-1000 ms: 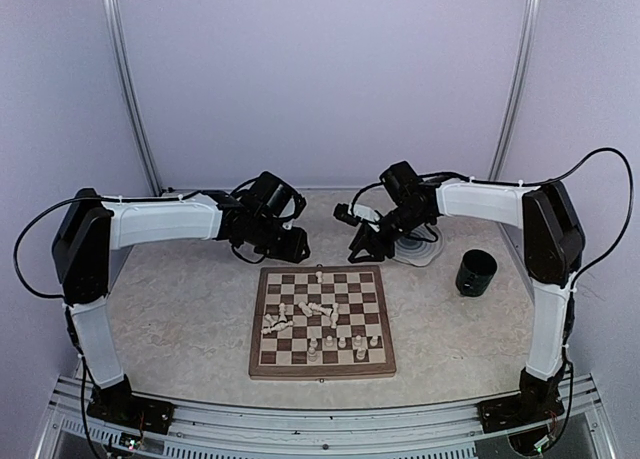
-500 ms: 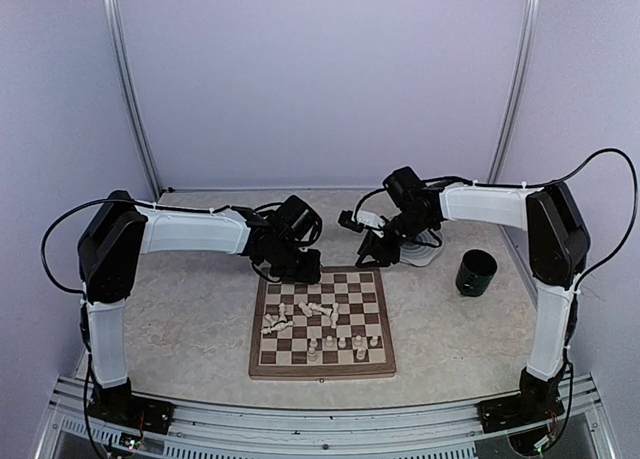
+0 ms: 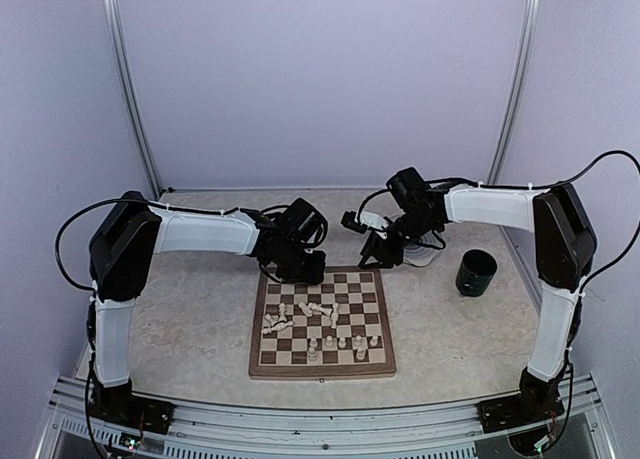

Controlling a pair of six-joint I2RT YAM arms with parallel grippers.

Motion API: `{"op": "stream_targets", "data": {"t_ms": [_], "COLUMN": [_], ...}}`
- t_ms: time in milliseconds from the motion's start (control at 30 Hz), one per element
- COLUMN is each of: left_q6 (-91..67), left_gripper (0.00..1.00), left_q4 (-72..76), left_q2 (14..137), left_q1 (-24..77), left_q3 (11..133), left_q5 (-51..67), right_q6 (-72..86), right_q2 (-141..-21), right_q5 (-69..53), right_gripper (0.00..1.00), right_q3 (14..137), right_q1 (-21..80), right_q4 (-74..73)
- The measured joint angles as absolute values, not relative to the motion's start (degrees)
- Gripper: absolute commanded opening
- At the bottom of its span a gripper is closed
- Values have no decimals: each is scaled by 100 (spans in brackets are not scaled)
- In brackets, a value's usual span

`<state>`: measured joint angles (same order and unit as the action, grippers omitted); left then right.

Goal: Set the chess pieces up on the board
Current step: Pick up the pawn from the chessboard.

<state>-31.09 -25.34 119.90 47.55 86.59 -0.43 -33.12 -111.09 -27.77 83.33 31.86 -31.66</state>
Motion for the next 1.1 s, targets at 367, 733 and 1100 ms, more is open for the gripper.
{"op": "stream_targets", "data": {"t_ms": [367, 733, 1100], "left_q6": [-3013, -2633, -2362], "left_gripper": [16, 19, 28], "left_q4": [-2534, -2663, -3041], "left_q2": [12276, 12283, 12285], "left_q1": [4766, 4786, 4958], "left_q3": [9035, 9059, 9144], "left_q5": [-91, -187, -696], "right_q6": [-3288, -3293, -3293], "right_q2": [-11067, -10947, -10840], "right_q5": [-2783, -2871, -2923], "right_gripper": [40, 41, 41], "right_q3": [8252, 8125, 8055], "right_q1": [3186, 3186, 3186], "right_q4": [-3144, -3131, -3094]}}
